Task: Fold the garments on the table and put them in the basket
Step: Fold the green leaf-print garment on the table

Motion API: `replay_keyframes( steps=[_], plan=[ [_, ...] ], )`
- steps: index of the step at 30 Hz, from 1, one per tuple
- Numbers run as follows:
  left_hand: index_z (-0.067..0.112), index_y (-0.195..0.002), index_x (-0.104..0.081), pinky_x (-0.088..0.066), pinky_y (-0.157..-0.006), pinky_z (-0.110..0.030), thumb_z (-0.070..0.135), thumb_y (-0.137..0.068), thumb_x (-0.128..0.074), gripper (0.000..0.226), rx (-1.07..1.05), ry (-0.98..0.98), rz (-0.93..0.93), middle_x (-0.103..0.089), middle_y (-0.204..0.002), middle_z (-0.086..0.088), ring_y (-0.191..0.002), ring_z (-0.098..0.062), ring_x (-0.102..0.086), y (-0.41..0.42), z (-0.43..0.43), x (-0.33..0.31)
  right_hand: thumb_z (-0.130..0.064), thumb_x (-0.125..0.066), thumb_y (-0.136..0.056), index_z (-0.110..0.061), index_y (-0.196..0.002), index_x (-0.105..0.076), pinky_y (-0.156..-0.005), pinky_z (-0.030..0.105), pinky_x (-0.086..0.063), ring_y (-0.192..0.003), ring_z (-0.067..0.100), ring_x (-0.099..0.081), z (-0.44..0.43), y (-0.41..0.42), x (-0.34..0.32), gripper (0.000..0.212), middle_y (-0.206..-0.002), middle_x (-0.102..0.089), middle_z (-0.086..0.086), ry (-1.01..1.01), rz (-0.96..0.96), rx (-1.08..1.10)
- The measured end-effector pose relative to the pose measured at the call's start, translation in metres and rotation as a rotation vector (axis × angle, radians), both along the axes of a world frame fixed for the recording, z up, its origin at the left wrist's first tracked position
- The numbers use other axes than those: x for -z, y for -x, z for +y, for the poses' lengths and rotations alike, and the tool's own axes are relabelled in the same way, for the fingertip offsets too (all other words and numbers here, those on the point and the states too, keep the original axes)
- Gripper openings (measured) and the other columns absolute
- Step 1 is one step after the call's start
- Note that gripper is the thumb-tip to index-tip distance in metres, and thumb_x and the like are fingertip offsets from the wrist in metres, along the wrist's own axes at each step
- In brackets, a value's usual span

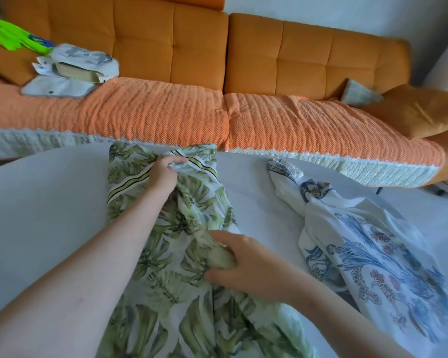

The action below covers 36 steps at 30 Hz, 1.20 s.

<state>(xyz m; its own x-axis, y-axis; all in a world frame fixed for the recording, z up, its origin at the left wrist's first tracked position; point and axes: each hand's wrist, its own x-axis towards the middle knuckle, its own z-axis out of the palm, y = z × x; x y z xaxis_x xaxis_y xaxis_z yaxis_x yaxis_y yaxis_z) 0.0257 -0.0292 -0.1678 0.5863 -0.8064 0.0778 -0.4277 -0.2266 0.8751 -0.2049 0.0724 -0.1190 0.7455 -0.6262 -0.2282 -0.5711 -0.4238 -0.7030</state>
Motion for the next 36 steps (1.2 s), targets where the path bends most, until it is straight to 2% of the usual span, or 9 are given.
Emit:
replay_keyframes(
  steps=[3, 5, 7, 10, 17, 20, 26, 32, 36],
  plan=[
    [0.018, -0.120, -0.059, -0.034, -0.041, -0.018, 0.004, -0.100, -0.028, 0.040, 0.035, -0.045, -0.081, -0.039, -0.144, -0.017, -0.051, -0.015, -0.043, 0.000, 0.002, 0.001, -0.046, -0.059, -0.087, -0.034, -0.139, -0.034, -0.080, 0.009, -0.041, -0.093, -0.001, -0.054, 0.015, -0.014, 0.005, 0.058, -0.123, -0.055, -0.015, -0.086, 0.139, -0.154],
    [0.017, -0.120, -0.060, -0.051, -0.078, -0.026, 0.006, -0.099, -0.036, 0.033, 0.019, -0.030, -0.180, -0.019, -0.153, -0.018, -0.109, -0.030, -0.055, 0.001, 0.002, 0.002, -0.055, -0.051, -0.088, -0.028, -0.148, -0.016, -0.099, 0.029, -0.042, -0.118, 0.016, -0.050, 0.023, -0.024, 0.018, 0.074, -0.140, -0.045, -0.001, -0.118, 0.265, -0.224],
    [0.017, -0.118, -0.062, -0.024, -0.115, -0.044, 0.010, -0.096, -0.046, 0.027, -0.015, -0.003, -0.369, -0.010, -0.156, -0.013, -0.142, -0.032, -0.017, 0.001, 0.010, 0.001, -0.060, -0.044, -0.089, -0.027, -0.150, -0.002, -0.105, 0.040, -0.038, -0.126, 0.023, -0.044, 0.024, -0.029, 0.027, 0.081, -0.146, -0.038, 0.007, -0.117, 0.322, -0.215],
    [0.022, -0.122, -0.060, -0.017, -0.114, -0.055, 0.022, -0.096, -0.046, 0.030, 0.237, 0.008, -0.645, -0.035, -0.149, -0.005, -0.138, -0.027, -0.032, 0.011, 0.042, -0.004, -0.064, -0.039, -0.088, -0.031, -0.149, 0.003, -0.110, 0.041, -0.032, -0.135, 0.023, -0.034, 0.025, -0.027, 0.031, 0.081, -0.153, -0.025, 0.004, -0.106, 0.346, -0.206],
    [0.027, -0.150, -0.002, 0.008, -0.116, -0.041, 0.057, -0.088, 0.005, 0.069, 0.657, -0.554, -0.858, 0.011, -0.158, 0.002, -0.143, -0.014, 0.016, 0.019, 0.101, 0.025, -0.039, -0.035, -0.100, -0.022, -0.151, -0.007, -0.111, 0.034, -0.027, -0.133, 0.023, -0.037, 0.032, -0.014, 0.005, 0.060, -0.156, -0.015, 0.001, -0.185, 0.405, -0.191],
    [0.026, -0.150, -0.017, 0.005, -0.117, -0.043, 0.041, -0.101, -0.018, 0.051, 0.612, -0.447, -0.740, -0.001, -0.158, 0.004, -0.145, -0.014, 0.005, 0.022, 0.101, 0.014, -0.030, -0.040, -0.099, -0.027, -0.147, -0.026, -0.098, 0.034, -0.044, -0.091, 0.019, -0.065, 0.037, 0.001, -0.002, 0.050, -0.144, -0.042, -0.001, -0.283, 0.232, -0.040],
    [0.023, -0.125, -0.056, -0.046, -0.083, -0.014, 0.017, -0.098, -0.044, 0.030, 0.510, -0.025, -0.396, -0.043, -0.140, 0.011, -0.109, -0.023, -0.058, 0.056, 0.170, -0.030, -0.015, -0.049, -0.095, -0.018, -0.116, -0.061, -0.085, 0.023, -0.049, -0.095, 0.014, -0.060, 0.044, 0.066, -0.003, 0.025, -0.108, -0.064, -0.001, 0.084, 0.070, 0.121],
    [0.037, -0.136, -0.041, -0.027, -0.107, -0.015, 0.020, -0.091, -0.055, 0.050, 0.662, -0.017, -0.547, -0.040, -0.137, 0.019, -0.121, -0.001, -0.043, 0.089, 0.244, -0.003, -0.081, -0.054, -0.054, -0.029, -0.110, -0.054, -0.089, 0.020, -0.043, -0.099, 0.000, -0.050, 0.086, 0.106, 0.018, 0.076, -0.105, -0.052, -0.018, 0.094, 0.174, 0.144],
    [0.033, -0.136, -0.045, -0.033, -0.105, -0.030, 0.014, -0.078, -0.071, 0.067, 0.648, 0.058, -0.731, -0.048, -0.126, 0.001, -0.119, -0.017, -0.045, 0.104, 0.242, 0.006, -0.046, -0.071, -0.075, -0.021, -0.111, -0.055, -0.077, 0.017, -0.037, -0.087, 0.003, -0.046, 0.102, 0.100, 0.025, 0.046, -0.091, -0.046, -0.019, 0.294, 0.157, 0.129]
  ],
)
